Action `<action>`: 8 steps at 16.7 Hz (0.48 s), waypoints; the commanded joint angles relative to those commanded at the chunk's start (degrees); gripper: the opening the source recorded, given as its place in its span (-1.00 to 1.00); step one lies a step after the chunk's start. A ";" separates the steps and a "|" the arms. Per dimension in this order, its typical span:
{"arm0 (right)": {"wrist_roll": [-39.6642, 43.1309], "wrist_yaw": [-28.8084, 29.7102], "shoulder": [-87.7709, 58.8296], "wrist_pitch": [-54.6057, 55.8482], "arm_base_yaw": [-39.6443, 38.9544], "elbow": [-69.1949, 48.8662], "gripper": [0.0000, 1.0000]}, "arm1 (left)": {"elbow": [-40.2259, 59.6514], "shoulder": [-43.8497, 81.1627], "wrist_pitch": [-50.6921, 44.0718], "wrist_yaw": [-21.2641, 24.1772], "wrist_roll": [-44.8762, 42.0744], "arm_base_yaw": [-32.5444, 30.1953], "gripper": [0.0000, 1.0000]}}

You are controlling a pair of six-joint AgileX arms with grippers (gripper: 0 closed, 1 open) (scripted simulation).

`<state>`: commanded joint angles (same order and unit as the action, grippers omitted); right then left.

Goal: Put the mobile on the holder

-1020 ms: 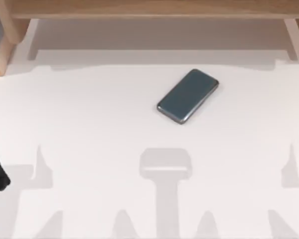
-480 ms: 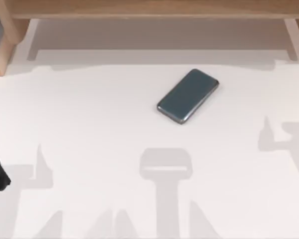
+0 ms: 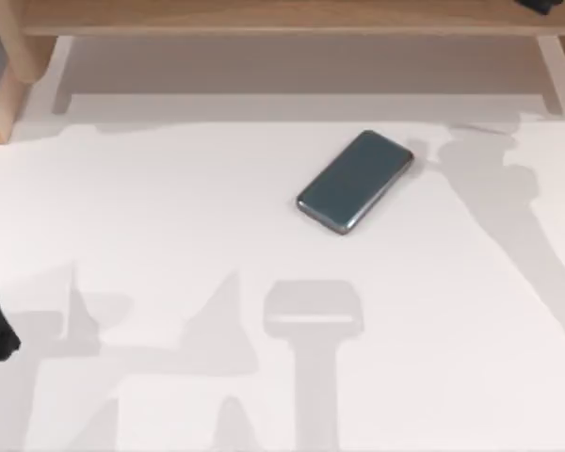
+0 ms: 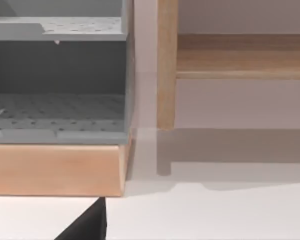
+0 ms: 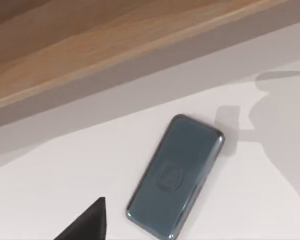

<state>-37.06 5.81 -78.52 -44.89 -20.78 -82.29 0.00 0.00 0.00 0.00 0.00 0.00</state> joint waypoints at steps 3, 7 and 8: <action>-8.14 2.16 -18.51 -10.18 -3.69 -17.79 1.00 | 0.00 0.00 0.00 0.00 0.00 0.00 1.00; -18.40 5.46 -41.86 -22.52 -7.69 -40.43 1.00 | 0.00 0.00 0.00 0.00 0.00 0.00 1.00; -20.78 6.33 -47.25 -25.26 -8.49 -45.73 1.00 | 0.00 0.00 0.00 0.00 0.00 0.00 1.00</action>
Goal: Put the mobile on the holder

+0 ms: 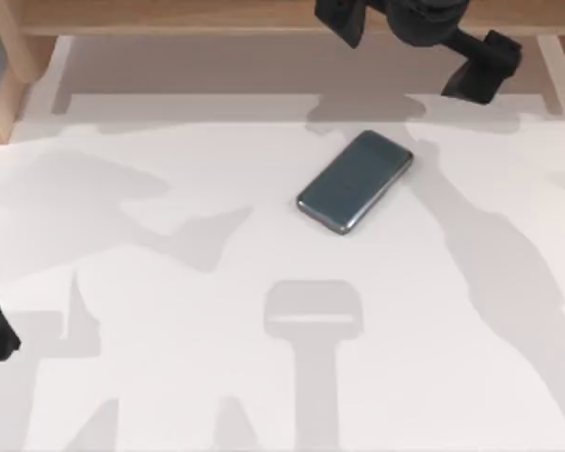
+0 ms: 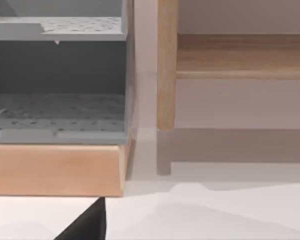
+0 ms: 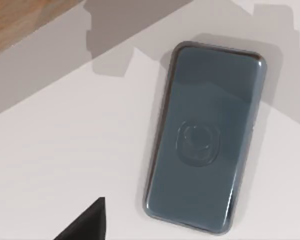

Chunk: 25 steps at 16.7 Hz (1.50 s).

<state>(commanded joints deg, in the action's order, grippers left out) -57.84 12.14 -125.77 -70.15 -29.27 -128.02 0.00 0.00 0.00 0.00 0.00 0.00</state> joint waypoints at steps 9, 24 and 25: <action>-14.67 6.15 -32.07 -15.84 -4.03 -32.07 1.00 | 0.00 0.00 0.00 0.00 0.00 0.00 1.00; -19.28 6.78 -33.28 -5.41 -8.18 -20.88 1.00 | 0.00 0.00 0.00 0.00 0.00 0.00 1.00; -18.05 6.67 -32.98 -3.14 -6.98 -18.74 1.00 | 0.00 0.00 0.00 0.00 0.00 0.00 1.00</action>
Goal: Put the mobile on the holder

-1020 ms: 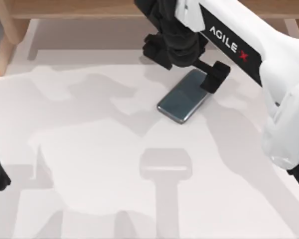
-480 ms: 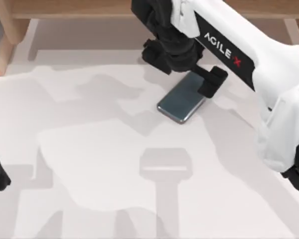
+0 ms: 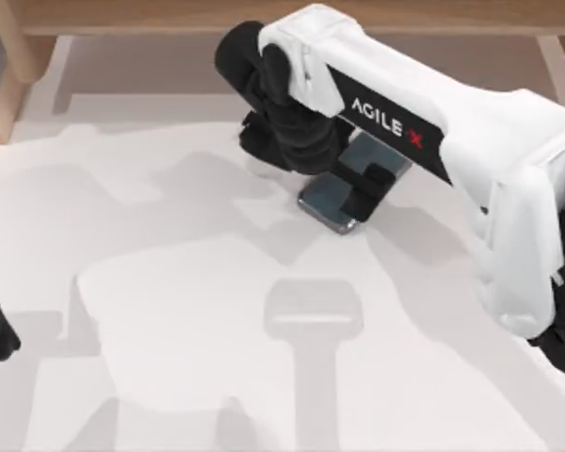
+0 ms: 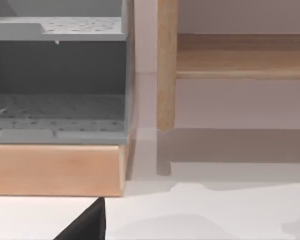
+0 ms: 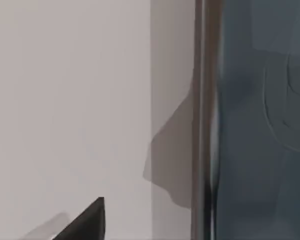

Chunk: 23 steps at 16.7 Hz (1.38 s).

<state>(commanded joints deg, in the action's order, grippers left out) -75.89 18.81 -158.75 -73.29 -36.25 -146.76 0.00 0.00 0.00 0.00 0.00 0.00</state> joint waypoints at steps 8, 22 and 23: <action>5.43 -0.51 0.96 6.23 5.42 5.48 1.00 | 0.00 0.00 0.00 0.00 0.00 0.00 1.00; 5.43 -0.51 0.96 6.23 5.42 5.48 -1.00 | 0.00 0.00 0.00 0.00 0.00 0.00 1.00; 5.43 -0.51 0.96 6.23 5.42 5.48 -1.00 | 0.00 0.00 0.00 0.00 0.00 0.00 1.00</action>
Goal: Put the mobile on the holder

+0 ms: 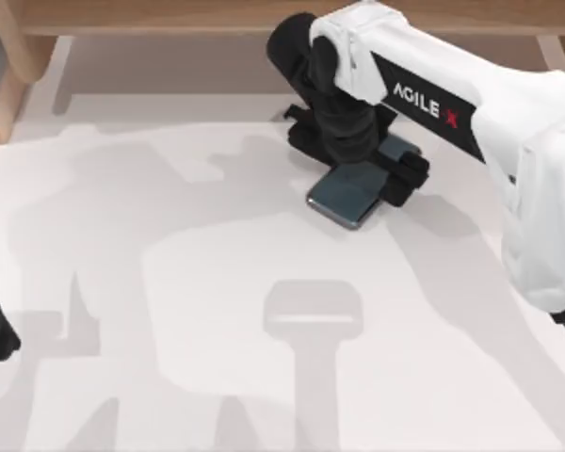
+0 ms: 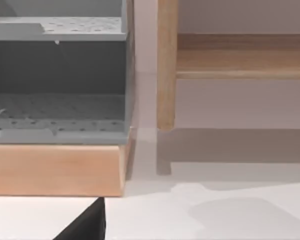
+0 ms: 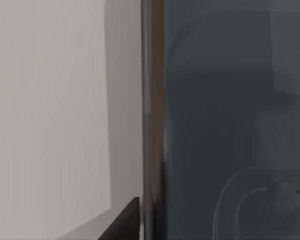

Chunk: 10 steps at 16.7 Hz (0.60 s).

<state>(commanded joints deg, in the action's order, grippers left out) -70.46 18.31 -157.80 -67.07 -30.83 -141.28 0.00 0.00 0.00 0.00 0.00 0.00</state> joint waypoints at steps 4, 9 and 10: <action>0.00 0.00 0.00 0.00 0.00 0.00 -1.00 | 0.00 0.00 0.00 0.00 0.00 0.00 1.00; 0.17 0.32 2.26 -1.78 -0.30 -0.08 -1.00 | 0.00 0.00 0.00 0.00 0.00 0.00 1.00; 0.13 0.31 2.23 -2.34 -0.26 -0.76 -1.00 | 0.00 0.00 0.00 0.00 0.00 0.00 1.00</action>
<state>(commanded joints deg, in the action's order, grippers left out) -70.32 18.62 -155.56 -69.41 -31.09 -142.04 0.00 0.00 0.00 0.00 0.00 0.00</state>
